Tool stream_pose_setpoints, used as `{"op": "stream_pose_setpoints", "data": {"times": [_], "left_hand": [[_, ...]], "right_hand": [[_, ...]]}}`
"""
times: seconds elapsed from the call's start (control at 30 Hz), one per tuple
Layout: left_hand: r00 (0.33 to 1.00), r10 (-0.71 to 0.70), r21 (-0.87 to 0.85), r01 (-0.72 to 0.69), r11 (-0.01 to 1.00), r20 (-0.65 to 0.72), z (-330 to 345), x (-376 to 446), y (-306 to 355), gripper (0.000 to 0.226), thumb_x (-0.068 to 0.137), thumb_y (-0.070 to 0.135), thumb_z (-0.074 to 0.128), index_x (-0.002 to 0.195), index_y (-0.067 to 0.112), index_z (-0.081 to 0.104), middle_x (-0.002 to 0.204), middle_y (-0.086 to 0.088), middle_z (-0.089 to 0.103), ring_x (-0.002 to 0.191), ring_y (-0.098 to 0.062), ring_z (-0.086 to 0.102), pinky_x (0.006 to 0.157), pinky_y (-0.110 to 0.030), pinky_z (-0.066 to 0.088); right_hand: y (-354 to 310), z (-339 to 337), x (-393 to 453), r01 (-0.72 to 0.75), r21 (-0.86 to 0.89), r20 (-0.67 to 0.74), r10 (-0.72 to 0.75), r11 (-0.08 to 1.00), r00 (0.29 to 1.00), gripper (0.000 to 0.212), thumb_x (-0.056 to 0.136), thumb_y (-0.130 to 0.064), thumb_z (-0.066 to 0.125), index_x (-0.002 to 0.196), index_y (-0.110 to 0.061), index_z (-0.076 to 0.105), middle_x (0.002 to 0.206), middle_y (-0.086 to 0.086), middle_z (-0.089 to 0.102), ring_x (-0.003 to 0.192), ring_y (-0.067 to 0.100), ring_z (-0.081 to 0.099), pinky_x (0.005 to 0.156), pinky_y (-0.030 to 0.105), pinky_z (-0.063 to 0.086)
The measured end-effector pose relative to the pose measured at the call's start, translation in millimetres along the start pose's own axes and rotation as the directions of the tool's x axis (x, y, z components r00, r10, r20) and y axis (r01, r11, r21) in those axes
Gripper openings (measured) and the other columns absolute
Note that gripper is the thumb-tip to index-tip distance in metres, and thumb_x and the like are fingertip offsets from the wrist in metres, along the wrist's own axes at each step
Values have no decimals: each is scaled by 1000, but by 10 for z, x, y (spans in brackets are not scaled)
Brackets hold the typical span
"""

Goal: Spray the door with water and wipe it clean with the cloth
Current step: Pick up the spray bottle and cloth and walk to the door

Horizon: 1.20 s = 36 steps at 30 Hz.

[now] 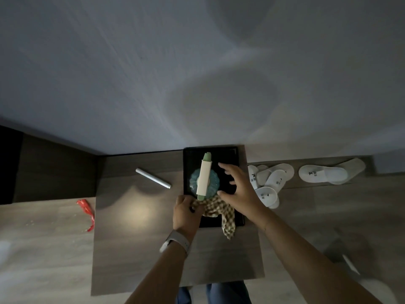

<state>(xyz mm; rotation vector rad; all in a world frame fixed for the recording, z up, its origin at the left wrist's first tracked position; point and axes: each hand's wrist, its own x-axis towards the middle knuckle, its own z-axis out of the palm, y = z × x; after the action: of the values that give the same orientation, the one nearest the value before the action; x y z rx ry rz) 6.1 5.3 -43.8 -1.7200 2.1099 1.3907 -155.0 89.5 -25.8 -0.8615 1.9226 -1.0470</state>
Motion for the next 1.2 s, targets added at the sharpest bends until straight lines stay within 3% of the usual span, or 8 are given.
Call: {"op": "stream_pose_setpoints", "data": {"times": [0.07,0.2,0.4,0.57,0.77,0.97,1.1,1.2], "left_hand": [[997,-71,-290,68,955,2,-162,-92,10,25,78,22,61,97,8,70,100,-1,63,93,-21,63,79,-31,52],[928,-301,-767,354,535,219,-453,-250,-11,22,98,9,46,81,8,60,76,-10,66,64,-18,64,51,-23,52],[821,-306,-839,534,109,483,-769,-385,-29,24,98,27,53,80,12,56,85,-15,60,74,-30,69,63,-36,58],[781,-207,-802,596,-32,589,-998,-543,-110,43,75,-9,57,118,-14,57,129,-32,58,121,-38,59,94,-40,53],[816,-166,-832,550,-74,554,-1239,-800,-84,25,79,-1,54,83,-1,79,108,-22,71,96,-31,71,98,-35,46],[839,-152,-839,537,83,522,-1645,-1144,-4,22,84,25,67,101,14,75,105,-10,73,99,-21,65,104,-53,42],[841,-21,-827,537,165,541,-1856,-1491,223,16,79,15,65,81,6,78,87,-13,74,78,-23,73,82,-41,57],[847,78,-805,466,369,526,-1821,-1756,394,15,81,14,65,93,10,72,92,-11,74,80,-20,73,72,-28,61]], "right_hand": [[-150,-12,40,60,-18,80,-59,998,995,88,79,-20,78,150,-34,29,152,-14,31,140,4,31,113,27,32],[-448,165,181,93,81,147,-105,992,984,102,72,-28,86,152,-31,24,153,-18,32,141,-3,29,113,13,27],[-482,568,193,105,244,-169,-64,964,983,36,79,-13,80,106,-4,58,103,-17,62,96,10,65,89,31,52],[-716,662,152,128,247,-371,-28,960,928,84,80,-3,77,146,-6,24,126,9,52,104,14,62,90,21,53],[-760,543,113,163,-33,-310,-165,986,936,57,89,-2,65,138,-12,39,119,-8,55,90,4,62,86,11,48],[-1092,283,-620,188,-68,-477,-198,980,856,76,80,-4,74,141,-25,34,133,7,43,115,14,56,93,30,53],[-1462,290,-1502,143,76,-675,-55,987,735,61,77,-17,69,132,-5,46,118,12,61,103,0,62,87,14,51],[-1665,239,-2173,120,146,-844,60,982,533,52,73,-25,70,117,-1,56,100,-8,62,95,-6,62,85,15,52]]}}
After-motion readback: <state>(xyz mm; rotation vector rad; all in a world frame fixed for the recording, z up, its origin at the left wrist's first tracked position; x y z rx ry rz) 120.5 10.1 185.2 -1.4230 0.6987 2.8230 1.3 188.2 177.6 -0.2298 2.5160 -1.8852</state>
